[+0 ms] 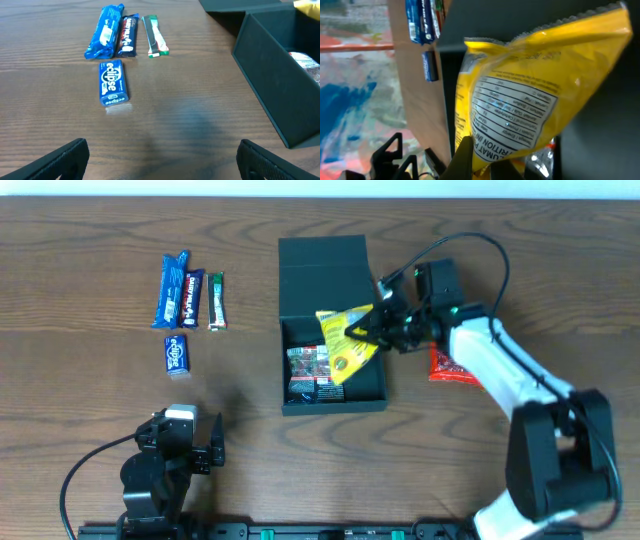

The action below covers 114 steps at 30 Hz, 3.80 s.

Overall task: Pack container
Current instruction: 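Carry the yellow bag into the box beside the first bag, then release the yellow bag and move the right gripper to the red bag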

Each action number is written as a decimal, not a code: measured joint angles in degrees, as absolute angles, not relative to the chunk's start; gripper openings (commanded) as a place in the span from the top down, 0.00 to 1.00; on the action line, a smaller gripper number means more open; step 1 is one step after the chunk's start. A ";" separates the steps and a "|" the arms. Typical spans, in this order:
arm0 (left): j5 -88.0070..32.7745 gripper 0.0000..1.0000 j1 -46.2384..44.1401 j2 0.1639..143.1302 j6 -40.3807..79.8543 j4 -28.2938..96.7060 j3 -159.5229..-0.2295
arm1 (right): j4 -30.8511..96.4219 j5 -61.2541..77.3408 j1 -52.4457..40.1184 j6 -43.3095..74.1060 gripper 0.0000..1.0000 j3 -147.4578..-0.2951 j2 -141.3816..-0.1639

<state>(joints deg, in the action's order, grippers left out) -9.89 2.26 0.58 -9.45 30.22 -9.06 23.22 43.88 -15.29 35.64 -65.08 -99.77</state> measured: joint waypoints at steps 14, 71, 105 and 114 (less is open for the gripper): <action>-9.87 0.05 2.26 0.58 -9.47 30.22 -9.06 | 22.41 35.44 -18.35 43.24 0.99 -59.79 -93.80; -9.87 0.05 2.26 0.58 -9.47 30.22 -9.06 | 42.70 8.71 -26.44 24.21 0.99 -66.37 -102.76; -9.87 0.05 2.26 0.58 -9.47 30.22 -9.06 | 43.57 2.00 -27.38 20.23 0.99 -77.56 -111.22; -9.87 0.05 2.26 0.58 -9.47 30.22 -9.06 | 44.07 -2.85 -27.51 20.53 0.99 -77.69 -111.22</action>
